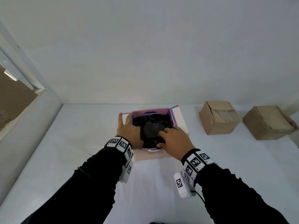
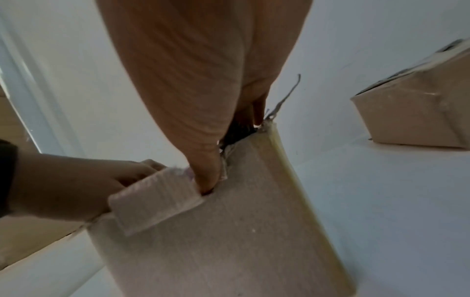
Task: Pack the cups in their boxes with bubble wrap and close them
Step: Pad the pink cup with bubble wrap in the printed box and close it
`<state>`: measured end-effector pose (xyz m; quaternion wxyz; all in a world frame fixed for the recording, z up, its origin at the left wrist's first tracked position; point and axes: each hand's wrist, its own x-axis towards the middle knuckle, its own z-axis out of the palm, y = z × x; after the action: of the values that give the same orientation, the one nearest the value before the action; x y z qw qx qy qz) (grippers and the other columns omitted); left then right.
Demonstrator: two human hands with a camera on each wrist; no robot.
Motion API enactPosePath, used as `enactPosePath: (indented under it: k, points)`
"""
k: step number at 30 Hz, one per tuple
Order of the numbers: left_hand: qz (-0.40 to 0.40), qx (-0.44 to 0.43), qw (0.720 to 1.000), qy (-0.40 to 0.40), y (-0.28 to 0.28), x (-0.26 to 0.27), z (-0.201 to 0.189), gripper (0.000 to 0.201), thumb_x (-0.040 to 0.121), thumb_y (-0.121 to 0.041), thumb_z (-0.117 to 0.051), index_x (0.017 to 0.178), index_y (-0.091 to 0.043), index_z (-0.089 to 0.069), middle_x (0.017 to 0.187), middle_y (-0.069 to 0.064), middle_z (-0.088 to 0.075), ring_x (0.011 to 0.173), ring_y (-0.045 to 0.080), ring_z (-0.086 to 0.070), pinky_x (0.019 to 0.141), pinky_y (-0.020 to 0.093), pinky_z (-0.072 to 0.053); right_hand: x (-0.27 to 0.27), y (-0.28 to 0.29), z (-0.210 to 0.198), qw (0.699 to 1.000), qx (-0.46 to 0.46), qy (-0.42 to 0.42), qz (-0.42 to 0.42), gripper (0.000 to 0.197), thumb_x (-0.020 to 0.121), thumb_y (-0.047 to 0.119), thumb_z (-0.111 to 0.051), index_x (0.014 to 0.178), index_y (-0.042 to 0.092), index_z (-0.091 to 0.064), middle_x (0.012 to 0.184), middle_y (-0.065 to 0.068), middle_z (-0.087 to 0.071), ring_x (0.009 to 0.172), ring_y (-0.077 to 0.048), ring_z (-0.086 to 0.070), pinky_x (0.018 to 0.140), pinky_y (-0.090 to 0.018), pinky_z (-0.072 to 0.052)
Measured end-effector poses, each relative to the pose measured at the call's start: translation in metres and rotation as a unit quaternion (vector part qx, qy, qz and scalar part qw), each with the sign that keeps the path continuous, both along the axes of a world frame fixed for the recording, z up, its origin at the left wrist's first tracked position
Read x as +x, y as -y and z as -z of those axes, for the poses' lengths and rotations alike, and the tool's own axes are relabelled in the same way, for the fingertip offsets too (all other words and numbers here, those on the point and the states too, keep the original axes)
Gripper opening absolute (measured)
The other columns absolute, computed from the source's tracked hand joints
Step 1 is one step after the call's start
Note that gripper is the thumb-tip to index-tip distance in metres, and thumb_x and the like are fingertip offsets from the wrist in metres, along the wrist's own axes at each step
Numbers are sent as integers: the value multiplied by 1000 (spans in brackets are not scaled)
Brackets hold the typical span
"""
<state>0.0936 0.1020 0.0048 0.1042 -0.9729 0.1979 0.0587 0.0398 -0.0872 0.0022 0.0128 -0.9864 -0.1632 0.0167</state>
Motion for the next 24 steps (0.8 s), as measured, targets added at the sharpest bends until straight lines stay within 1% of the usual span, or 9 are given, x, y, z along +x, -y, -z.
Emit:
enactPosePath:
  k: [3,5,8,10,13,15,18,21,24]
  points:
    - [-15,-6,1000,26,4,-10,-4,36,72,-47,-54,98,-25,-66,103,-3,-64,134,32,-26,110,62,5,-2,6,-2,998,-8,35,46,35,88,48,-57,115,27,-62,111,2,-63,106,-23,-53,94,-38,-36]
    - [14,-45,994,101,5,-17,-2,32,73,-47,-63,95,-24,-63,100,-1,-60,114,29,-45,107,54,-18,-4,10,-3,996,14,60,62,30,85,46,-61,105,25,-62,106,2,-61,101,-22,-54,90,-38,-38]
    - [171,-182,956,153,6,-28,15,25,87,-48,-54,83,-25,-61,79,-5,-61,76,21,-56,76,37,-40,-12,17,1,997,42,58,33,27,97,41,-38,91,22,-56,85,4,-64,82,-21,-60,96,-37,-33]
    - [213,-206,952,73,2,-37,24,40,89,-59,-42,84,-25,-63,73,-7,-62,67,18,-58,70,33,-44,-18,24,8,998,46,46,22,35,97,36,-22,90,23,-54,75,4,-64,77,-20,-61,108,-42,-25]
    - [222,-136,966,15,-7,-40,28,41,83,-59,-47,97,-27,-67,84,-8,-66,77,17,-61,77,32,-43,-21,28,11,999,53,6,-1,28,92,28,-33,103,31,-58,85,8,-65,91,-16,-57,116,-49,-9]
    - [233,-99,967,24,-8,-39,28,26,79,-45,-62,95,-26,-70,88,-6,-65,81,19,-60,78,31,-43,-21,22,6,999,48,7,-24,32,83,29,-37,105,31,-61,98,8,-61,98,-18,-54,113,-51,-16]
    - [221,-86,970,57,-4,-41,27,18,66,-39,-78,76,-25,-73,86,-5,-57,79,19,-53,69,31,-45,-21,17,7,996,48,34,-69,28,73,32,-45,95,25,-61,94,6,-56,90,-20,-55,101,-42,-30]
    - [202,-82,972,86,-3,-47,30,22,61,-38,-83,72,-26,-67,71,-8,-60,67,17,-57,79,34,-46,-20,18,12,997,15,6,-76,21,78,28,-56,97,21,-62,90,4,-64,89,-22,-61,105,-38,-23]
    - [185,-89,974,96,-4,-52,31,28,62,-27,-83,73,-23,-58,56,-9,-58,54,17,-58,93,37,-47,-19,12,13,997,-35,33,-66,15,66,20,-67,80,22,-62,66,8,-62,73,-20,-62,109,-47,-17]
